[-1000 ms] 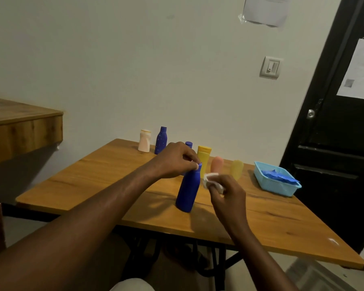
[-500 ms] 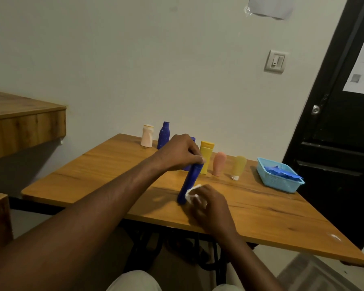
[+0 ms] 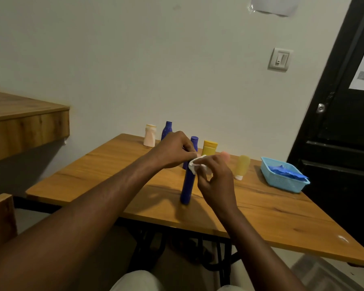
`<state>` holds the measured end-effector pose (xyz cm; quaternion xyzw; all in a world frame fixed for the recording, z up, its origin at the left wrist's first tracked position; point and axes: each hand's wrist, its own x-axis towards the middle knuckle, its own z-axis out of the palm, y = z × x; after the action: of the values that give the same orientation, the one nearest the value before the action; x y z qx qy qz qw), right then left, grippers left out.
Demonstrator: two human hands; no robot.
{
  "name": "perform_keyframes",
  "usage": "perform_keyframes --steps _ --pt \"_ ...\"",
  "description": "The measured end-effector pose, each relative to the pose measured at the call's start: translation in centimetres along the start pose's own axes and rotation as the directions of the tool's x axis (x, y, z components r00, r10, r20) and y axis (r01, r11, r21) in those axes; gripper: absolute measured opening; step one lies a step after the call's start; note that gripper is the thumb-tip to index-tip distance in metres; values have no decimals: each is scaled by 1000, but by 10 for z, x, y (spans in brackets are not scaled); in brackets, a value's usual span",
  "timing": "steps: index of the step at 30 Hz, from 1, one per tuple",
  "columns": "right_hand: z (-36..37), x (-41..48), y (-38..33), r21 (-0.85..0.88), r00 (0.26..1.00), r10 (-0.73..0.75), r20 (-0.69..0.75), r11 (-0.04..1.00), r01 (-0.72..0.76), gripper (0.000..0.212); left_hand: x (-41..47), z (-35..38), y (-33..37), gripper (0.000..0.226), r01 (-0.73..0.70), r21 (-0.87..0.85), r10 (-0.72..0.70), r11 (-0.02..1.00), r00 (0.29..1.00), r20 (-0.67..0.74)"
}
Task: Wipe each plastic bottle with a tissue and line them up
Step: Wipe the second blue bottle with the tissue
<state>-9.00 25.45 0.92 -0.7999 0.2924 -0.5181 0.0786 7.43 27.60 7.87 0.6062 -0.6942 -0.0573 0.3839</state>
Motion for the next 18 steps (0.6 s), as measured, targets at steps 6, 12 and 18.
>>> perform_keyframes --steps 6,12,18 --pt "14 -26 10 48 1000 17 13 999 -17 28 0 3 0 17 -3 -21 3 1000 1000 -8" --pt "18 -46 19 -43 940 219 260 976 -216 16 -1 3 -1 14 26 -55 -27 998 999 -18" --pt "3 -35 15 -208 862 249 442 963 -171 21 -1 6 1 12 47 -52 -49 998 998 -30"
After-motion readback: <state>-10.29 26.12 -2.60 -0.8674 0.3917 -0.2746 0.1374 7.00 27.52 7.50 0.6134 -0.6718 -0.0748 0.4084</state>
